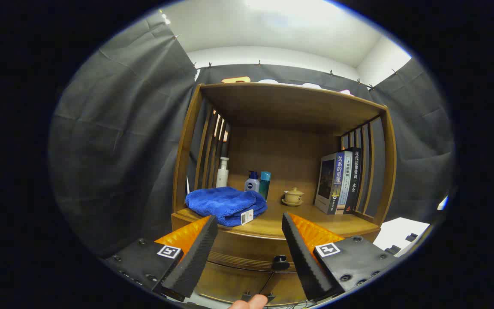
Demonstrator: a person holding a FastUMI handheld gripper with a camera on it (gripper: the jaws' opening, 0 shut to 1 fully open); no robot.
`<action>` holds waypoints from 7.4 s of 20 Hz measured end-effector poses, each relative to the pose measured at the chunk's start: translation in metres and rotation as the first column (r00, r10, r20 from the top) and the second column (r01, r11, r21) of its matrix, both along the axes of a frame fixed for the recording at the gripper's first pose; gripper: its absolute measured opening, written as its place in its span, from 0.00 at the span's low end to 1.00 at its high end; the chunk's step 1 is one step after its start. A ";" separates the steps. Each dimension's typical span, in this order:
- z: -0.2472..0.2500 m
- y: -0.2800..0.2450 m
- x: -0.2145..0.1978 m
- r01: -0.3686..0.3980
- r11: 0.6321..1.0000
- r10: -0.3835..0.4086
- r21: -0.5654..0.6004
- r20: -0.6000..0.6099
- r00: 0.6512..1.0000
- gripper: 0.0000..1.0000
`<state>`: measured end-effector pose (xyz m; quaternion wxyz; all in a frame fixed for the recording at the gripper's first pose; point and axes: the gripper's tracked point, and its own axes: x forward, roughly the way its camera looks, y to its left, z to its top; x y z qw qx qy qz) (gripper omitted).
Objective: Pull open the drawer, take out the items inside it, and place them on the countertop above the cabinet.
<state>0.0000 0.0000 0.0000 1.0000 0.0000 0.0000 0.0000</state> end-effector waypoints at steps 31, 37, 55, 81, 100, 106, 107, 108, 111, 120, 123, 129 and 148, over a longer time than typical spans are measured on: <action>-0.137 -0.072 0.028 0.199 0.976 -0.188 0.092 -0.115 0.975 0.98; -0.191 -0.073 0.056 0.201 0.978 -0.188 0.051 -0.194 0.963 0.97; -0.199 -0.079 0.080 0.222 0.974 -0.204 0.050 -0.236 0.950 0.45; -0.192 -0.047 -0.092 0.297 0.952 -0.239 0.077 -0.421 0.875 0.37; -0.146 -0.038 -0.097 0.218 0.969 -0.179 0.115 -0.278 0.944 0.91; -0.021 -0.036 -0.065 0.158 0.981 -0.149 0.110 -0.090 0.985 0.99; -0.004 -0.038 -0.054 0.161 0.982 -0.151 0.100 -0.104 0.983 0.99; 0.003 -0.045 -0.044 0.187 0.979 -0.175 0.076 -0.134 0.975 0.99; -0.014 -0.079 -0.010 0.358 0.930 -0.312 0.081 -0.342 0.886 0.98; -0.142 -0.080 0.043 0.499 0.850 -0.157 0.171 -0.821 0.548 0.99; -0.163 -0.078 0.054 0.484 0.863 -0.126 0.147 -0.865 0.487 0.99; -0.202 -0.052 0.075 0.511 0.826 0.022 0.237 -0.920 0.392 0.99; -0.150 -0.052 0.094 0.528 0.832 -0.008 0.171 -0.947 0.321 0.50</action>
